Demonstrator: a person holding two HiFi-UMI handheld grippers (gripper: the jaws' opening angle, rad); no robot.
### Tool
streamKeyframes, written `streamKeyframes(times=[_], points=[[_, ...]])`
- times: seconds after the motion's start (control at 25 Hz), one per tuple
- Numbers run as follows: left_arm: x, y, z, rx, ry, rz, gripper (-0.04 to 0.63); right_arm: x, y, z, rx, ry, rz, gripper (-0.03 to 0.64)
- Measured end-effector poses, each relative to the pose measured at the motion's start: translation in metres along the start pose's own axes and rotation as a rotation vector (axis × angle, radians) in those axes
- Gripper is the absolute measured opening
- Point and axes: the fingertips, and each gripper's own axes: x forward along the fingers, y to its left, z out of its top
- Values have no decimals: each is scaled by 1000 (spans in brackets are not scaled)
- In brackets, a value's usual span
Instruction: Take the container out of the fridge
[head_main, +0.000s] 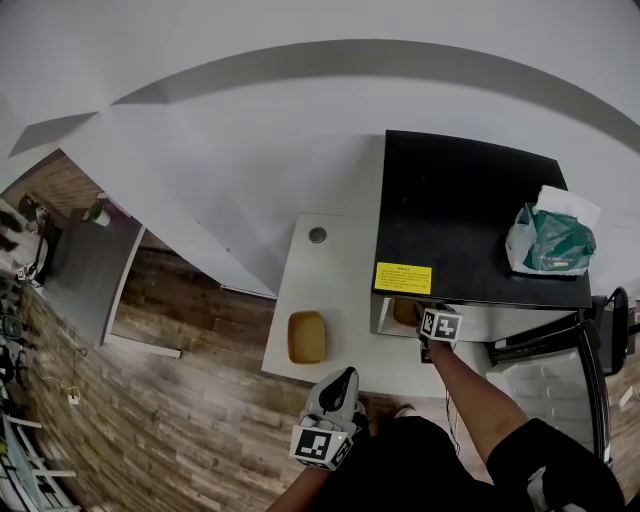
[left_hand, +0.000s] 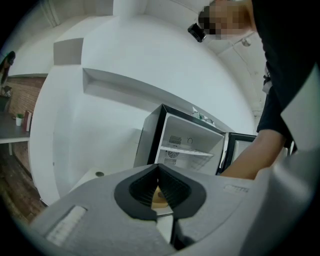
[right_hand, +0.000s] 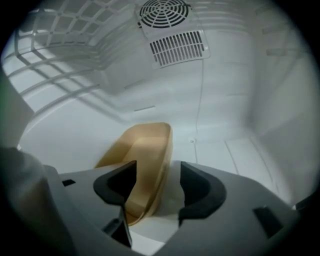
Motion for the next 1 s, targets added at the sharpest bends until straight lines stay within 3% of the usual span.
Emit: streamKeyframes(times=[0.2,0.28,0.48,0.64,1.0], points=[[-8,2,3,17,1,19,14,4,-2,-5,3,8,-9,249],[-11,4,3,28,4,26,14,3,-2,-7,22,10,5,134],[-15,4,1,32,7,33,14,-3,-12,-10,73,3,-5,26],[-17,5,2,70,7,43,14,-13,-17,-11,97,-24,9,14],[-18,-5,0,69,6,-20,14,-50,-23,-5,134,-61,-1,5]])
